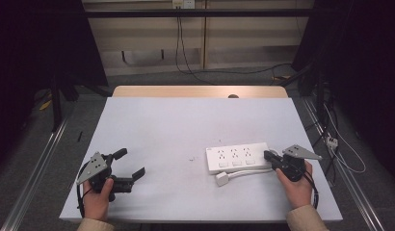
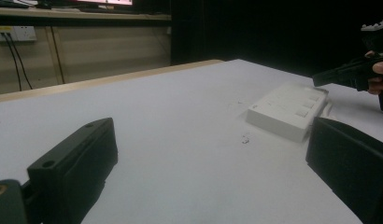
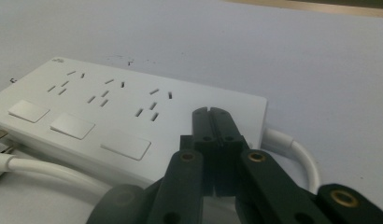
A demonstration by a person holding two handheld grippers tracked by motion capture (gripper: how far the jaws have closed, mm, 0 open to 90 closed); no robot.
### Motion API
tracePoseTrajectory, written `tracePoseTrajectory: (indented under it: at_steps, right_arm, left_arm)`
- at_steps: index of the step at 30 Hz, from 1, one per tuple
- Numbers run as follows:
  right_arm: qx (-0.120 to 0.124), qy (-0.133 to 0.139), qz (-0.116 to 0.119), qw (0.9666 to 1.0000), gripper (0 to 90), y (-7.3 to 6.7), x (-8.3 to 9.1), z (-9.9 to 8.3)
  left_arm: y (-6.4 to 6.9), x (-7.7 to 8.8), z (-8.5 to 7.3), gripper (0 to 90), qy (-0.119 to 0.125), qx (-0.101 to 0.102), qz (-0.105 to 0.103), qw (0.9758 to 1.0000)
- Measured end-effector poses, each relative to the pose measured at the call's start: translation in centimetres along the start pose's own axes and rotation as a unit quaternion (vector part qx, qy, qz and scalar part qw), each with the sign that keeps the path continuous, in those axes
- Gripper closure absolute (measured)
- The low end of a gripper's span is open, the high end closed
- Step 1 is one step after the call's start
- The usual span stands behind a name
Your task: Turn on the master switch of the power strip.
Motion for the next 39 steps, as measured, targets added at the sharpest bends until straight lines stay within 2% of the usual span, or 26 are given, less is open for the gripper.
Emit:
tracePoseTrajectory:
  at_steps: [3, 6, 17, 28, 35, 36, 39]
  right_arm:
    - [-0.007, 0.001, -0.004, 1.0, 84.2, 0.18, 0.05, 0.0]
    - [-0.01, 0.004, -0.003, 0.9999, 81.2, 0.25, 0.12, 0.05]
    - [-0.019, 0.014, 0.0, 0.9997, 66.9, 0.21, 0.23, 0.2]
    - [-0.026, 0.019, 0.01, 0.9994, 42.0, -0.07, 0.13, 0.31]
    - [-0.029, 0.021, 0.014, 0.9993, 35.8, -0.12, 0.14, 0.34]
    - [-0.028, 0.021, 0.014, 0.9993, 34.3, -0.13, 0.13, 0.33]
    - [-0.029, 0.02, 0.018, 0.9992, 29.1, -0.23, 0.11, 0.29]
  left_arm:
    - [-0.05, 0.03, 0.04, 1.9, 0.0, -0.005, 0.001, 1.0]
    - [0.03, 0.0, 0.01, 1.9, 0.0, 0.0, 0.001, 1.0]
    - [0.0, -0.03, -0.02, 2.0, -0.001, 0.0, -0.002, 1.0]
    - [0.02, 0.07, 0.03, 2.0, -0.001, -0.004, 0.0, 1.0]
    - [-0.03, 0.02, 0.02, 1.9, -0.001, -0.003, 0.0, 1.0]
    - [0.05, 0.01, 0.01, 2.0, -0.002, 0.001, 0.001, 1.0]
    - [0.09, 0.01, 0.03, 1.9, -0.003, -0.001, -0.001, 1.0]
Point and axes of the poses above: each handheld gripper's, and its own axes: x roughly backward along the jaws, z roughly out of its top, y roughly to its right, the point moved 2 cm from there along -x, roughly forward along the jaws, and after that the axes turned 7 degrees about -y, right-handed, at the moved point
